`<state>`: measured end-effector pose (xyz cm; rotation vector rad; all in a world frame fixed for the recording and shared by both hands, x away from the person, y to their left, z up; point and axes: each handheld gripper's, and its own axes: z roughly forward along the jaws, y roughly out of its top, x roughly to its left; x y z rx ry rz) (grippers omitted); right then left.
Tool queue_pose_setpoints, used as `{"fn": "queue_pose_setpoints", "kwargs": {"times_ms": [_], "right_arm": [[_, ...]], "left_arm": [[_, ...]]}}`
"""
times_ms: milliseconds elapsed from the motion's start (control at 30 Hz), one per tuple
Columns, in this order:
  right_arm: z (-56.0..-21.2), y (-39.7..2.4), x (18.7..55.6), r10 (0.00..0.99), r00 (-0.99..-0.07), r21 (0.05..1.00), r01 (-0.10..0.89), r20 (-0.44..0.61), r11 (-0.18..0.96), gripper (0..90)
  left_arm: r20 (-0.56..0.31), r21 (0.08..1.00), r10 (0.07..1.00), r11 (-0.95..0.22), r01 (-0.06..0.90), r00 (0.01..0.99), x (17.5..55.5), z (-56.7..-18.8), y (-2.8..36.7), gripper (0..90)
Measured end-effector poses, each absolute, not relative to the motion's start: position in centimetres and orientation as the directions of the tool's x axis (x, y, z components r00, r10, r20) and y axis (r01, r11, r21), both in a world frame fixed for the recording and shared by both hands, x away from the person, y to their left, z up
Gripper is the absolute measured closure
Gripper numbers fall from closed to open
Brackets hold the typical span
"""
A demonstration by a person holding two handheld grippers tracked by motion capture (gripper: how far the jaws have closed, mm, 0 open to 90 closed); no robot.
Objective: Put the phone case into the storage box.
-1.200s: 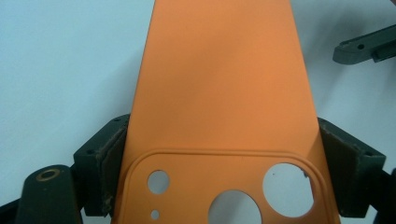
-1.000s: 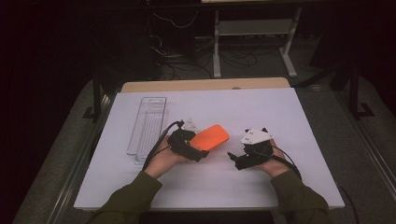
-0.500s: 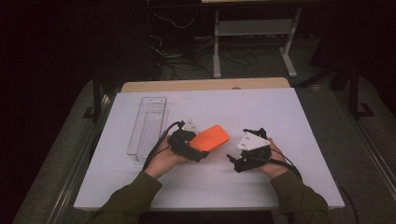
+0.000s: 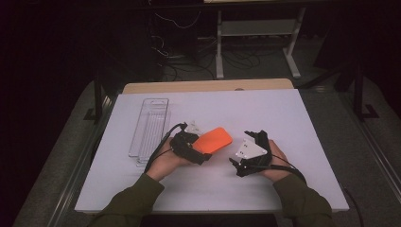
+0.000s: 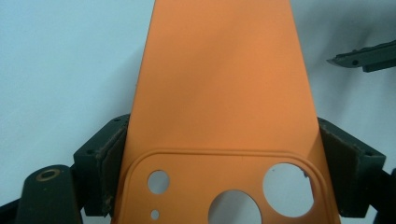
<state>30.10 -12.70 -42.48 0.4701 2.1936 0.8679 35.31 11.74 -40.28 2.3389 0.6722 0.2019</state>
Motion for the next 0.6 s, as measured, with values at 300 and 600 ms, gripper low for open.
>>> {"fn": "queue_pose_setpoints", "kwargs": {"times_ms": [300,600], "right_arm": [[-42.61,-12.44,29.9,0.515,-0.645,0.662,0.018,-0.565,0.749,0.0],[-42.65,-12.07,29.6,0.477,-0.615,0.62,-0.025,-0.628,0.785,0.0]], "left_arm": [[-0.046,0.667,0.529,-0.615,0.42,0.847,35.23,-40.38,11.64,15.5],[-0.048,0.67,0.53,-0.612,0.421,0.847,35.21,-40.39,11.63,15.5]]}}
